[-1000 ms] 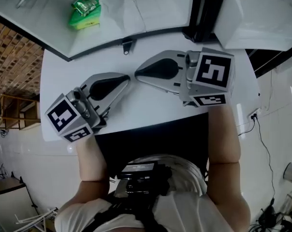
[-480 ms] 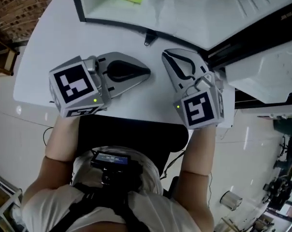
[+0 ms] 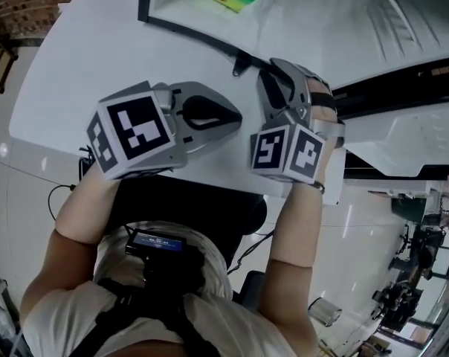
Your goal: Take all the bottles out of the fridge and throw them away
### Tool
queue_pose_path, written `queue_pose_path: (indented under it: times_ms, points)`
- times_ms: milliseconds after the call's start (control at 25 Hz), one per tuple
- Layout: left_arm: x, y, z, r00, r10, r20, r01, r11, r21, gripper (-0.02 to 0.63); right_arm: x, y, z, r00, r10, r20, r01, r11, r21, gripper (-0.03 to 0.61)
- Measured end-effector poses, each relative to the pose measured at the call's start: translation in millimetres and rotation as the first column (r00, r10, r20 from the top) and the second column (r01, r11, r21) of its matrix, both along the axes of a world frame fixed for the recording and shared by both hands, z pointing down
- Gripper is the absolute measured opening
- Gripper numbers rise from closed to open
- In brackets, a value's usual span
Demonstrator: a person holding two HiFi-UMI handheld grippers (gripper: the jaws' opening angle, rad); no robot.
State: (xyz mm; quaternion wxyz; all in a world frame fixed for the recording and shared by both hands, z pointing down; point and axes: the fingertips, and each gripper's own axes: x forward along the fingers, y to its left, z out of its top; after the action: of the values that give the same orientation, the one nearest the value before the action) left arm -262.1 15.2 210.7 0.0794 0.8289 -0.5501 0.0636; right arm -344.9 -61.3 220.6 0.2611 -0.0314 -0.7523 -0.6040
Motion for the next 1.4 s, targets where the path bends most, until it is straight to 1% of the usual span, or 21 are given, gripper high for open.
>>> queue_pose_path:
  times_ms: [120, 400, 440, 480, 520, 640, 800, 960, 1120, 1400]
  points:
    - [0.1, -0.9, 0.0, 1.0, 0.005, 0.007, -0.005, 1.0, 0.003, 0.0, -7.1, -5.2, 7.3, 1.0, 0.014, -0.027, -0.013, 1.0, 0.019, 0.124]
    - [0.3, -1.3, 1.0, 1.0, 0.014, 0.016, -0.014, 1.0, 0.014, 0.0, -14.0, -15.3, 12.6, 0.999, 0.042, -0.034, -0.04, 0.998, 0.037, 0.124]
    - [0.4, -1.5, 1.2, 1.0, 0.014, 0.015, -0.014, 1.0, 0.014, 0.0, -13.9, -14.6, 10.2, 0.999, 0.041, -0.022, -0.041, 0.999, 0.034, 0.107]
    - [0.6, -1.7, 1.3, 1.0, 0.015, 0.016, -0.015, 1.0, 0.014, 0.0, -13.2, -12.2, 5.3, 0.999, 0.04, -0.002, -0.04, 0.999, 0.026, 0.009]
    - [0.9, -1.8, 1.3, 1.0, 0.016, 0.016, -0.016, 1.0, 0.015, 0.0, -11.9, -8.4, -1.4, 0.999, 0.037, 0.022, -0.038, 0.999, 0.014, 0.0]
    - [1.5, -1.4, 0.4, 1.0, 0.014, 0.01, -0.014, 1.0, 0.009, 0.0, -9.7, 1.7, -18.4, 0.997, 0.017, 0.077, -0.018, 1.0, 0.015, 0.0]
    - [1.2, -0.5, 0.1, 1.0, -0.001, -0.007, 0.001, 1.0, -0.006, 0.0, -9.2, 1.4, -24.3, 0.995, 0.01, 0.103, -0.015, 0.999, 0.044, 0.0]
    - [1.4, -0.8, -0.3, 1.0, 0.002, -0.005, -0.002, 1.0, -0.006, 0.0, -7.4, -2.5, -28.4, 0.991, 0.019, 0.132, -0.024, 0.999, 0.034, 0.002]
    - [1.0, 0.1, -0.6, 1.0, 0.001, -0.008, -0.001, 1.0, -0.005, 0.0, -5.8, -1.7, -29.3, 0.989, 0.018, 0.146, -0.021, 1.0, 0.021, 0.002]
    - [1.1, 0.5, -0.9, 1.0, -0.001, -0.01, 0.001, 1.0, -0.008, 0.0, -2.2, 1.2, -31.3, 0.987, 0.007, 0.162, -0.01, 1.0, 0.021, 0.002]
